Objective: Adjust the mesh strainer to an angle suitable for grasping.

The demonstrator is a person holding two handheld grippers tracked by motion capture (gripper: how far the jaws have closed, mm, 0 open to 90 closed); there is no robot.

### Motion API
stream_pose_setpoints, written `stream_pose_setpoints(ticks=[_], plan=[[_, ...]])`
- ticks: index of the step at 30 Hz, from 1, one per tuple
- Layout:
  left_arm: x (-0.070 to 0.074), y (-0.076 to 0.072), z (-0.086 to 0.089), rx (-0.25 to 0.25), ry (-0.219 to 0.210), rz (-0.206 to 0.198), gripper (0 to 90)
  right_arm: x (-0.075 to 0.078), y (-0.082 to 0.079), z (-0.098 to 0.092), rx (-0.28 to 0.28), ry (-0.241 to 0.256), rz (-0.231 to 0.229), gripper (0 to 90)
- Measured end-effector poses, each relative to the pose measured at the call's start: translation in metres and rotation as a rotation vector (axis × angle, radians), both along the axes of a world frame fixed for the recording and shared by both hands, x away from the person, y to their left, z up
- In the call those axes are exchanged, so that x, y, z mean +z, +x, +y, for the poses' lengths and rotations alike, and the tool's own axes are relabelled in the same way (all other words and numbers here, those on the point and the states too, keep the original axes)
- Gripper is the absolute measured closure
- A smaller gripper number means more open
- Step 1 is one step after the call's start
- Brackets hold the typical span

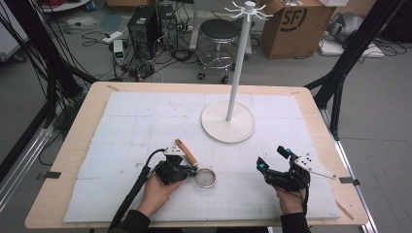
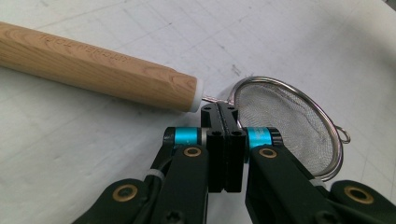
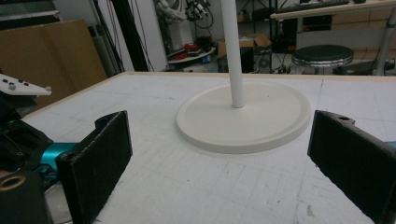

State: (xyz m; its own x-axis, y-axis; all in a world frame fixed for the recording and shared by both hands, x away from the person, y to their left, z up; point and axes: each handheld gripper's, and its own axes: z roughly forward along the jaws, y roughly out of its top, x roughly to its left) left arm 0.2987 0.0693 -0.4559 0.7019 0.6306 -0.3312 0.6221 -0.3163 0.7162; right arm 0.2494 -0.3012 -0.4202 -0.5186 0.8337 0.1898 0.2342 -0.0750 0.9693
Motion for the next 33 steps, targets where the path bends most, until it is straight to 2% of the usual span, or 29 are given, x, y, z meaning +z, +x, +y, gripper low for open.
stream_pose_setpoints(ticks=[5, 17, 22, 33], plan=[[0.0, -0.001, -0.019, -0.024, 0.006, -0.003, 90.0, 0.0, 0.0, 0.0, -0.002, 0.0, 0.0, 5.5], [0.0, -0.003, -0.051, -0.072, 0.008, -0.003, 90.0, 0.0, 0.0, -0.002, -0.002, 0.002, -0.003, 5.4], [0.0, -0.002, -0.066, -0.072, 0.003, 0.004, 90.0, 0.001, 0.0, -0.002, 0.003, 0.007, 0.004, 5.4], [0.0, 0.003, -0.085, -0.085, 0.004, 0.005, 90.0, 0.0, 0.0, -0.003, 0.001, 0.009, 0.003, 5.4]])
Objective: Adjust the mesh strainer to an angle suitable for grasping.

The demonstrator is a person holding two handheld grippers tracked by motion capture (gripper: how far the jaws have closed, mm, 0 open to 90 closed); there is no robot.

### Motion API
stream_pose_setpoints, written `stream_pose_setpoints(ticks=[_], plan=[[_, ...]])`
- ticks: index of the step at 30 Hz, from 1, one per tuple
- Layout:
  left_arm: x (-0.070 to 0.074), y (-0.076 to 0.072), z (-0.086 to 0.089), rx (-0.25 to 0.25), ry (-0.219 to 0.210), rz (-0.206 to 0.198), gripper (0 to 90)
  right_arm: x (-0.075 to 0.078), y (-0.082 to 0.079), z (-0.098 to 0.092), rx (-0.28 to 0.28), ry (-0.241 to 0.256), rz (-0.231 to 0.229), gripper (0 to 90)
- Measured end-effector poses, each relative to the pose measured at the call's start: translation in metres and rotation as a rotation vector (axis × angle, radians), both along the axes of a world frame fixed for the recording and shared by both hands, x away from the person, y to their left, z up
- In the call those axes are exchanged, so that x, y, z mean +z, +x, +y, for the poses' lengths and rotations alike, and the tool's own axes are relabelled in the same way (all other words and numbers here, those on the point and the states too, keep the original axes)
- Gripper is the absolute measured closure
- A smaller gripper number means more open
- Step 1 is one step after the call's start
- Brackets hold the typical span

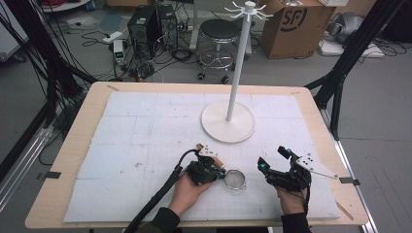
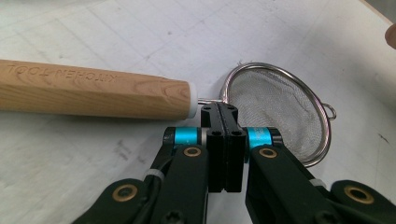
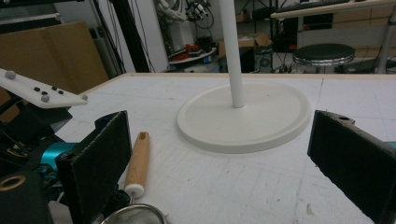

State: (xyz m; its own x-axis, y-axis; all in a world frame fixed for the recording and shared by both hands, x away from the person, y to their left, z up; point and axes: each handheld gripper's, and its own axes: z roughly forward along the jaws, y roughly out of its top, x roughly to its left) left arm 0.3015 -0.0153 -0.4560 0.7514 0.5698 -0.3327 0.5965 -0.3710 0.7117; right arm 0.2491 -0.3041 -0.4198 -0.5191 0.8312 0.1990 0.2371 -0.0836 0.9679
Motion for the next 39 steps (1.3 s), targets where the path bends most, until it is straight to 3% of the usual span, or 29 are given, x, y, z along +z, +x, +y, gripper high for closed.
stream_pose_setpoints(ticks=[10, 16, 17, 22, 24, 27, 29, 32, 33, 36, 39], plan=[[-0.001, 0.002, -0.008, -0.003, -0.014, 0.002, 90.0, -0.001, 0.0, 0.001, 0.005, -0.004, 0.002, 5.4], [0.001, -0.001, -0.007, -0.018, 0.007, -0.021, 89.6, -0.001, 0.0, 0.001, 0.002, -0.009, 0.002, 5.4], [0.002, -0.002, -0.007, -0.009, 0.009, -0.033, 86.0, -0.001, 0.0, 0.0, 0.003, -0.007, 0.006, 5.4], [0.003, -0.002, 0.001, -0.015, -0.039, -0.02, 66.3, -0.002, -0.001, -0.002, 0.002, -0.01, 0.01, 5.5], [0.004, -0.003, 0.003, -0.019, -0.029, -0.024, 63.3, -0.002, -0.001, -0.002, 0.0, -0.01, 0.008, 5.4], [0.004, -0.004, 0.005, -0.024, -0.014, -0.023, 48.1, -0.002, -0.001, -0.002, 0.001, -0.016, 0.008, 5.4], [0.004, -0.006, 0.009, -0.023, -0.023, -0.029, 46.5, -0.002, -0.001, -0.001, 0.006, -0.017, 0.014, 5.4], [0.007, -0.007, 0.019, -0.016, -0.023, -0.034, 34.1, -0.003, 0.0, 0.002, 0.017, -0.035, 0.02, 5.4], [0.009, -0.008, 0.024, -0.011, -0.024, -0.038, 32.8, -0.003, 0.0, 0.002, 0.017, -0.035, 0.02, 5.4], [0.017, -0.009, 0.044, 0.011, -0.092, -0.063, 32.0, -0.004, 0.0, 0.005, 0.026, -0.049, 0.022, 5.4], [0.025, -0.01, 0.067, 0.045, -0.112, -0.092, 30.7, -0.004, 0.001, 0.007, 0.03, -0.051, 0.019, 5.4]])
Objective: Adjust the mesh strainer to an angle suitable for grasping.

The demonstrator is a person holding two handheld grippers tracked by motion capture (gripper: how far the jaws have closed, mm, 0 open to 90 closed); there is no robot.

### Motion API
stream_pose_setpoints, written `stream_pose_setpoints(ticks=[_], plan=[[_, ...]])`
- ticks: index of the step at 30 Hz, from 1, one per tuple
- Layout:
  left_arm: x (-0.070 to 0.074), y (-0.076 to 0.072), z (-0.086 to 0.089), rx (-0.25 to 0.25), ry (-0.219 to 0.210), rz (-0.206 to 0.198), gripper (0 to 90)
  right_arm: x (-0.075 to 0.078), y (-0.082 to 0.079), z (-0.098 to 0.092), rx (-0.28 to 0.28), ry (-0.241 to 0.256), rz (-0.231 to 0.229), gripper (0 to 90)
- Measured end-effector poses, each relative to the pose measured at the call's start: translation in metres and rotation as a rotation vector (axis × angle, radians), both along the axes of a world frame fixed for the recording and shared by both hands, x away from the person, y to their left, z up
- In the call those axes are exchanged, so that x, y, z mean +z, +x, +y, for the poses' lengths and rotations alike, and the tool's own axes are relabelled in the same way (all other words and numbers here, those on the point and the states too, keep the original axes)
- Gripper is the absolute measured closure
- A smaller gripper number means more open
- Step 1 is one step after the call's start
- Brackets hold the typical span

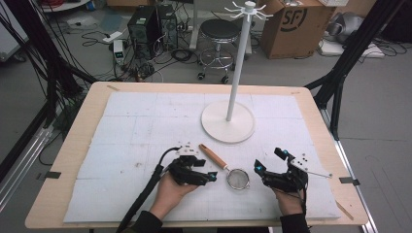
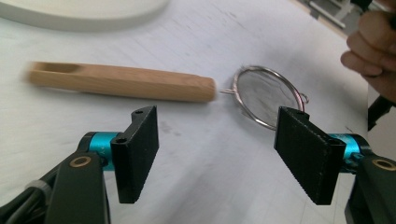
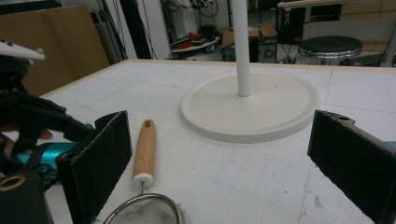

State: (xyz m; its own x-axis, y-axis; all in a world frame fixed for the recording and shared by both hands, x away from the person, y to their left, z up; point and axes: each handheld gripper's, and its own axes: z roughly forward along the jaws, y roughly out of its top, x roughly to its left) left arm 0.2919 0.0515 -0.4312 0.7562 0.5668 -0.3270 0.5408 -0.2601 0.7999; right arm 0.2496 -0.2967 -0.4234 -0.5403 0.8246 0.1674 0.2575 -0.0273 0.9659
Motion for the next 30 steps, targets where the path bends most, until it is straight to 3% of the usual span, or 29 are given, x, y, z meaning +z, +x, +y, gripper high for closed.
stream_pose_setpoints(ticks=[5, 7, 8, 10, 12, 17, 25, 30], plan=[[0.003, -0.004, 0.036, 0.053, -0.025, -0.021, 28.9, 0.0, -0.001, 0.001, 0.001, -0.001, 0.002, 5.4], [0.002, -0.007, 0.048, 0.091, -0.019, -0.051, 24.0, 0.0, 0.0, 0.002, 0.002, -0.004, 0.006, 5.4], [0.002, -0.01, 0.053, 0.126, 0.003, -0.073, 11.2, 0.0, 0.0, 0.004, 0.012, -0.006, 0.012, 5.4], [0.001, -0.013, 0.063, 0.169, 0.035, -0.102, 5.6, -0.001, 0.001, 0.007, 0.028, -0.015, 0.017, 5.4], [0.0, -0.014, 0.073, 0.161, 0.006, -0.104, 5.6, -0.001, 0.001, 0.008, 0.033, -0.022, 0.018, 5.4], [0.0, -0.018, 0.091, 0.189, 0.001, -0.114, 5.6, -0.002, 0.002, 0.015, 0.055, -0.041, 0.02, 5.4], [0.001, -0.028, 0.117, 0.21, -0.066, -0.131, 5.6, -0.003, 0.003, 0.02, 0.074, -0.057, 0.03, 5.4], [0.0, -0.031, 0.133, 0.279, -0.044, -0.128, 2.2, -0.003, 0.004, 0.022, 0.077, -0.061, 0.032, 5.4]])
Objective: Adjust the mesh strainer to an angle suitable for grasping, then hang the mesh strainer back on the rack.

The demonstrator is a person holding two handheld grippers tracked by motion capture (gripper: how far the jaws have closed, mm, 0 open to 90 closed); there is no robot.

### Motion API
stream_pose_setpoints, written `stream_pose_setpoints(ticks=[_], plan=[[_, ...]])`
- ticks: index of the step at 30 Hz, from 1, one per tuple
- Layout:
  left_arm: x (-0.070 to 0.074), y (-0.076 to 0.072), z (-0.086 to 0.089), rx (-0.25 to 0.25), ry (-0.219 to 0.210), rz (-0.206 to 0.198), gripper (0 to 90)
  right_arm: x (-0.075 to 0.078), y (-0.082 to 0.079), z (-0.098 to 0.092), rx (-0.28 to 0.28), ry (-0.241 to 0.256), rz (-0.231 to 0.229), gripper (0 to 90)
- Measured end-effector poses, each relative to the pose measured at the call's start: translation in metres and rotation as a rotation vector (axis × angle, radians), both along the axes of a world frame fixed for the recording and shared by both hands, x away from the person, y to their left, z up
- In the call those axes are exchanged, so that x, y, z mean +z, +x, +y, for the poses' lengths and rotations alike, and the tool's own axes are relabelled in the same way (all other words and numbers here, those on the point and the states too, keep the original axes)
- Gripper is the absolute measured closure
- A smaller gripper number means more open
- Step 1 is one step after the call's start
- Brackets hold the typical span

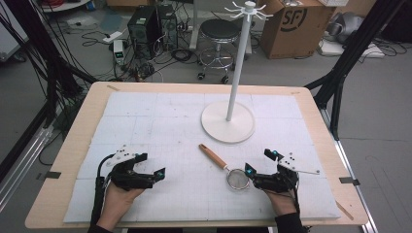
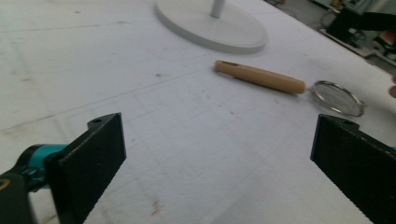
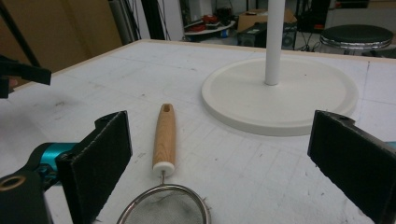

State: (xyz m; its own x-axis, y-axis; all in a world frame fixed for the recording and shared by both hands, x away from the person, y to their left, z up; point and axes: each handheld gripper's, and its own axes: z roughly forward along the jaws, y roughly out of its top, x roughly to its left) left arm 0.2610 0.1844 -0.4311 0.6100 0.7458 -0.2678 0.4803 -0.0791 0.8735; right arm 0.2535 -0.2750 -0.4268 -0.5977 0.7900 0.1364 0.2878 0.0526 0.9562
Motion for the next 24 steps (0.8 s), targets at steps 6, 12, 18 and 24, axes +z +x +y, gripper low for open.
stream_pose_setpoints(ticks=[6, 12, 18, 24], plan=[[0.0, -0.006, 0.014, 0.03, 0.014, -0.024, 2.2, -0.001, 0.001, 0.003, 0.011, -0.011, 0.008, 5.4], [0.0, -0.007, 0.016, 0.032, 0.006, -0.022, 1.7, -0.001, 0.002, 0.006, 0.021, -0.014, 0.008, 5.4], [0.002, -0.01, 0.016, 0.025, 0.001, -0.032, 1.7, 0.002, 0.005, 0.019, 0.069, -0.01, 0.04, 5.4], [0.0, -0.008, 0.02, 0.034, -0.007, -0.023, 1.7, 0.003, 0.016, 0.033, 0.123, -0.014, 0.124, 5.5]])
